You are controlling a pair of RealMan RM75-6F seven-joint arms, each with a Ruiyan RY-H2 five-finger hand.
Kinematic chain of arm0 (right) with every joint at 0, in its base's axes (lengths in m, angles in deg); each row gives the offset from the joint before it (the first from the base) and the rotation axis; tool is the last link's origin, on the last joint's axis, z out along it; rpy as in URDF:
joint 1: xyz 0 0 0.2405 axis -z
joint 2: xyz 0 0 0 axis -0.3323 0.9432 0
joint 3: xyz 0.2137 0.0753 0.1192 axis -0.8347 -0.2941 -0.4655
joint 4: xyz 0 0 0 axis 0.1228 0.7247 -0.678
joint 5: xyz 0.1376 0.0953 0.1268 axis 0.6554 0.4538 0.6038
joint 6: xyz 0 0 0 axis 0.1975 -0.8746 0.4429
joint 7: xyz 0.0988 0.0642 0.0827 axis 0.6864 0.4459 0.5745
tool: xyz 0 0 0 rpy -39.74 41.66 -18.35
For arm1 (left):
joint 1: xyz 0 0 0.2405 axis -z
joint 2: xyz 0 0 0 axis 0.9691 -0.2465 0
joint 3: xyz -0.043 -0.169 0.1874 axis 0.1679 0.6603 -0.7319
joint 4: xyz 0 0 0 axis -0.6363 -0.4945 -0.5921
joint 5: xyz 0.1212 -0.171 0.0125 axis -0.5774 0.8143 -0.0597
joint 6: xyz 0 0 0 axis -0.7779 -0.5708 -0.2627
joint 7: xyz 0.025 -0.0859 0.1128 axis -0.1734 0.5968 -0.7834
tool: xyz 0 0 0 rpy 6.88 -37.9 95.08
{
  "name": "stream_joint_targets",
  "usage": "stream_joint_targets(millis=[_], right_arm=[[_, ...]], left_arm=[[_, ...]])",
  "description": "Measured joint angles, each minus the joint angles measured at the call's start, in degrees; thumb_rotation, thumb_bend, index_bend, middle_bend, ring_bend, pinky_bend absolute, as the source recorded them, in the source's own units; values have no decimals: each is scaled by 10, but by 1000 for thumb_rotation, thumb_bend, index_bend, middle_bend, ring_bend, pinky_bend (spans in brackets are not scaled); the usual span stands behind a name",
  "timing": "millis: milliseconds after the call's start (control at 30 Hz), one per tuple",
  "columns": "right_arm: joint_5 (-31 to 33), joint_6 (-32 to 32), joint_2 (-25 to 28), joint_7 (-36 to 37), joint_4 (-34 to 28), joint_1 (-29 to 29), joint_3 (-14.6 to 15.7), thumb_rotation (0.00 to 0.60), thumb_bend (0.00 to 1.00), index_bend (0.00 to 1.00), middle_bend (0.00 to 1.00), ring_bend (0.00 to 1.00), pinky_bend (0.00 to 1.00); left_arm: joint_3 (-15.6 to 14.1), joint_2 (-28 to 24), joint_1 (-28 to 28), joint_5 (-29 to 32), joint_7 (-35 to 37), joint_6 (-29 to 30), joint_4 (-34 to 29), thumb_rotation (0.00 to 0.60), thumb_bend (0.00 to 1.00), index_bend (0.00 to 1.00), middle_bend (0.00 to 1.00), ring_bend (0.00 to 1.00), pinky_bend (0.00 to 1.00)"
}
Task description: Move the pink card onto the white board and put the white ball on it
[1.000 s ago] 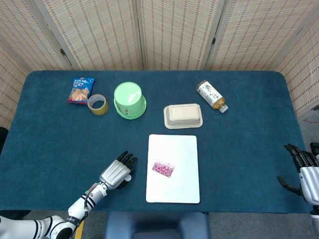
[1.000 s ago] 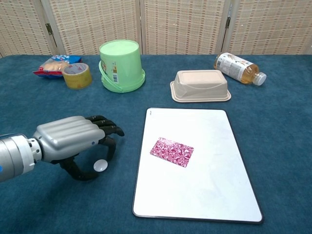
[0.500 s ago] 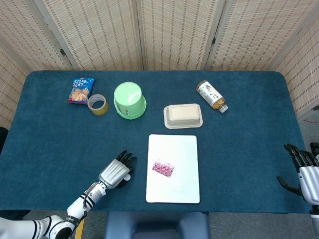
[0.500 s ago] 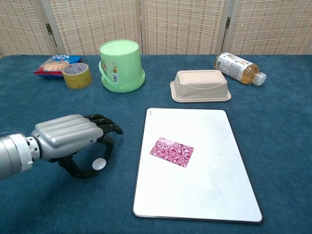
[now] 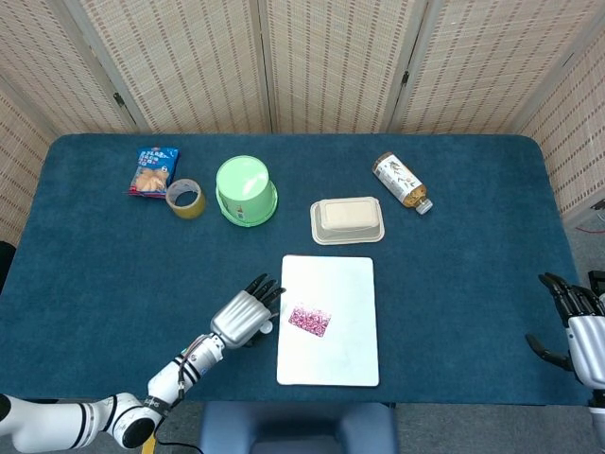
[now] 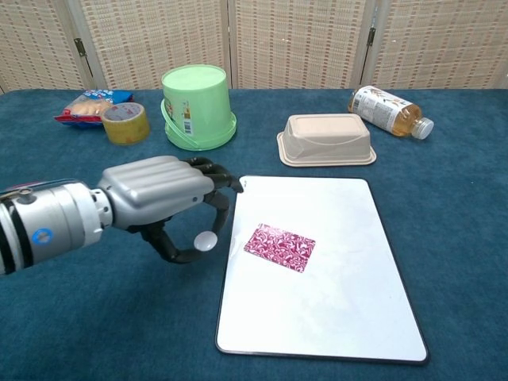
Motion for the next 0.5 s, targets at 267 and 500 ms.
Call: stream_joint_targets(millis=[267, 500], right_arm=[[6, -3, 2, 3, 2, 5, 0, 600, 246, 105, 150, 201, 157], [8, -3, 3, 6, 4, 6, -1, 600, 246, 105, 150, 201, 157]], left_arm=[[38, 44, 48, 64, -49, -29, 14, 600, 384, 494, 146, 82, 0], [58, 79, 89, 120, -90, -41, 31, 600, 385, 493, 146, 82, 0]])
